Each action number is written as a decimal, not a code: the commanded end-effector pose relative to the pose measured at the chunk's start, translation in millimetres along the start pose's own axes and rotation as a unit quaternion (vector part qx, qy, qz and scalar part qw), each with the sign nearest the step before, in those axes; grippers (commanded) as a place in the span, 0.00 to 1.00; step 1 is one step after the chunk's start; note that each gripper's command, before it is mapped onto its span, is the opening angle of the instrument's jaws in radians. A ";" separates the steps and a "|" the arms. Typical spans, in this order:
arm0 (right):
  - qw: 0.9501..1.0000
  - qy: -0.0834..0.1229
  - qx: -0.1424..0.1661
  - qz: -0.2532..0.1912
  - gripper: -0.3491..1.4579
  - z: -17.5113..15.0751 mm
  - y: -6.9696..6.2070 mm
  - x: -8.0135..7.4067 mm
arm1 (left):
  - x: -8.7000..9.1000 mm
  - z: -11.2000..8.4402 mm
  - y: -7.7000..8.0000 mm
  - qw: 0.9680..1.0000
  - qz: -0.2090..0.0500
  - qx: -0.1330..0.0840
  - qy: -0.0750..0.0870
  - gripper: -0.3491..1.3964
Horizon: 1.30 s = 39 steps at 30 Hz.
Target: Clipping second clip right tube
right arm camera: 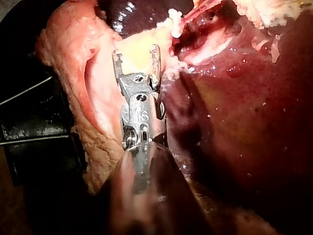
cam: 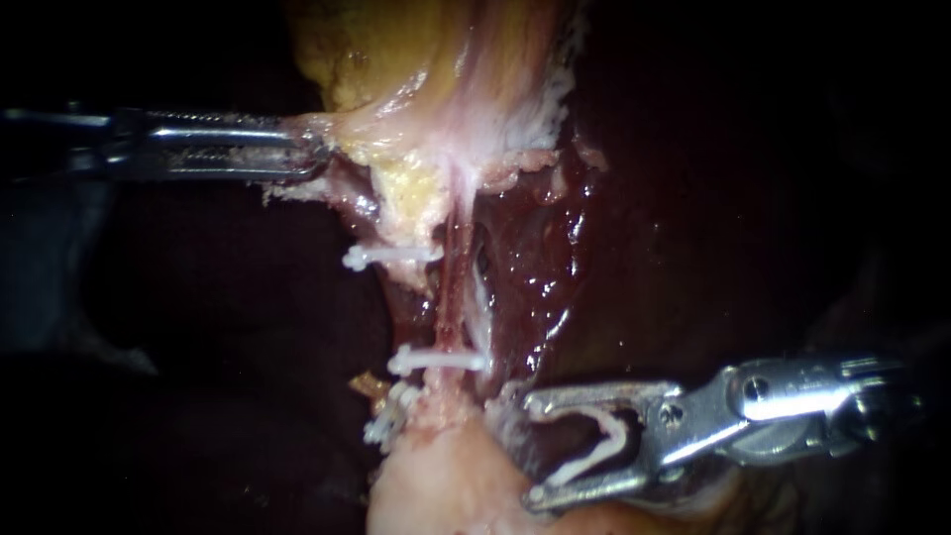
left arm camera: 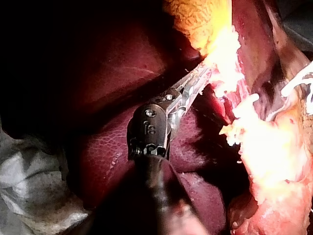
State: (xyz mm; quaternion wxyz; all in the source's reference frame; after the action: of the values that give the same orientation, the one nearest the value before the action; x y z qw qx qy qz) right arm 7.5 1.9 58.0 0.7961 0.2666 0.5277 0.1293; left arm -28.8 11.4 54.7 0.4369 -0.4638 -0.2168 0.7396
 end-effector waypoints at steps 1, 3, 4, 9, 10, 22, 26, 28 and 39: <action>1.000 0.000 0.000 0.000 0.46 0.0 0.0 0.0 | 0.1 -0.2 0.0 1.000 0.000 -0.001 0.000 0.00; 1.000 0.000 0.000 0.000 0.46 0.0 0.0 0.0 | 0.4 -0.8 0.0 1.000 -0.001 -0.005 -0.002 0.00; 1.000 0.000 0.000 0.000 0.46 0.0 0.0 0.0 | 0.6 -1.2 0.0 1.000 -0.002 -0.006 -0.003 0.00; 1.000 0.000 0.000 0.000 0.46 -0.1 0.0 0.0 | 2.7 -4.4 0.2 1.000 -0.008 0.003 0.003 0.00; 1.000 0.000 0.000 0.000 0.46 -0.1 0.0 0.0 | 3.1 -5.1 0.2 1.000 -0.009 0.003 0.006 0.00; 1.000 0.001 -0.001 0.010 0.46 0.0 0.3 0.2 | 4.6 -7.9 0.7 1.000 -0.016 0.010 0.020 0.00; 0.998 -0.002 0.035 0.045 0.46 0.6 1.9 1.3 | 4.6 -7.9 0.7 1.000 -0.016 0.010 0.020 0.00; 0.997 -0.003 0.051 0.059 0.47 0.9 3.2 2.1 | 4.5 -7.9 0.7 1.000 -0.016 0.010 0.020 0.00; 0.995 -0.002 0.050 0.091 0.45 1.8 7.0 3.1 | 4.5 -7.7 1.0 1.000 -0.016 0.012 0.021 0.00</action>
State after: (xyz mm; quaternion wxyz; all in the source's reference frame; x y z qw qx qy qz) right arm 11.2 8.9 60.2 0.7674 0.3540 0.5042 0.1775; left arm -23.3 14.0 48.1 0.4587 -0.4704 -0.2068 0.7250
